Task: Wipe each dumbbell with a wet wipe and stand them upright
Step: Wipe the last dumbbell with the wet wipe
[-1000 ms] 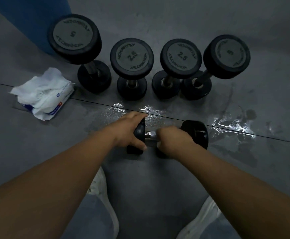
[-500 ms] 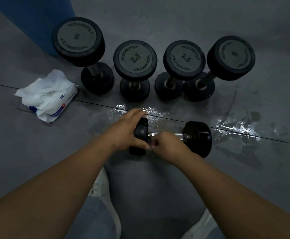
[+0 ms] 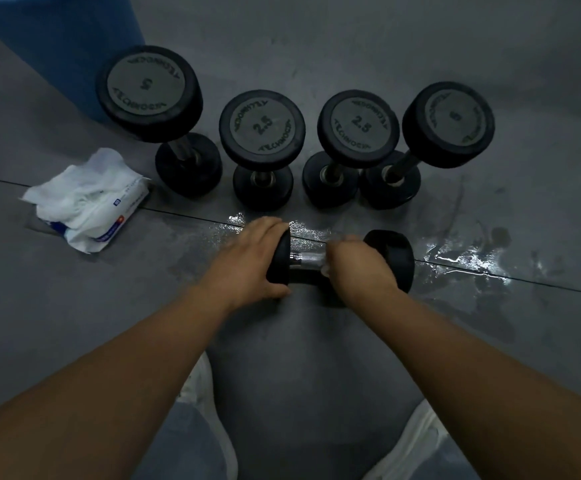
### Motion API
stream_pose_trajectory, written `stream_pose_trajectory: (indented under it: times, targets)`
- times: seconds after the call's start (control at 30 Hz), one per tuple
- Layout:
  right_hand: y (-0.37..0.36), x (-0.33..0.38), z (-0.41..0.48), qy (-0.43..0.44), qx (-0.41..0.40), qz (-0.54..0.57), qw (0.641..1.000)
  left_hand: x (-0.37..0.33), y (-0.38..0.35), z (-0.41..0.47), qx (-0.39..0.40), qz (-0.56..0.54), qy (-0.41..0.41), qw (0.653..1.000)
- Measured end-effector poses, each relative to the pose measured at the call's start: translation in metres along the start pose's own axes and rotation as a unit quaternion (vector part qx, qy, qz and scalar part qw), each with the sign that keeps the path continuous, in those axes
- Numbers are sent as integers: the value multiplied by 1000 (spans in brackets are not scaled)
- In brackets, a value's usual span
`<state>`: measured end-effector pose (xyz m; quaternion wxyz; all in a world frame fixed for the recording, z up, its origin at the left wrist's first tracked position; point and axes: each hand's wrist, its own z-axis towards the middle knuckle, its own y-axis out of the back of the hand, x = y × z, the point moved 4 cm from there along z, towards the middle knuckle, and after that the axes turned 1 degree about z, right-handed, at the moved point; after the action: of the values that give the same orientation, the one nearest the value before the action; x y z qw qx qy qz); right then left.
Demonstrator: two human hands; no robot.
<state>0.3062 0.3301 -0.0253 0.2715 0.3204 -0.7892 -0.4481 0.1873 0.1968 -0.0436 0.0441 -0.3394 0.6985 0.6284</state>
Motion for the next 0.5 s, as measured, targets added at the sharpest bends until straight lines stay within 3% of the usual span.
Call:
stream_pose_trajectory:
  times: [0.07,0.2,0.33,0.4,0.5]
  targets:
    - [3,-4,3,-33,-31,11,999,0,0,-1,-4,11,-2,1000]
    - [-7,-3,-6,-49,68,-37,996,0,2,3,13,23,-3,1000]
    - [16,-3,-6,-21,-49,-165,985,0,3,8,30,10,13,999]
    - [14,0,-6,12,-6,-235,972,-1,2,9,40,9,15,999]
    - [10,5,-2,22,33,-194,980,-3,1,4,29,-1,10,1000]
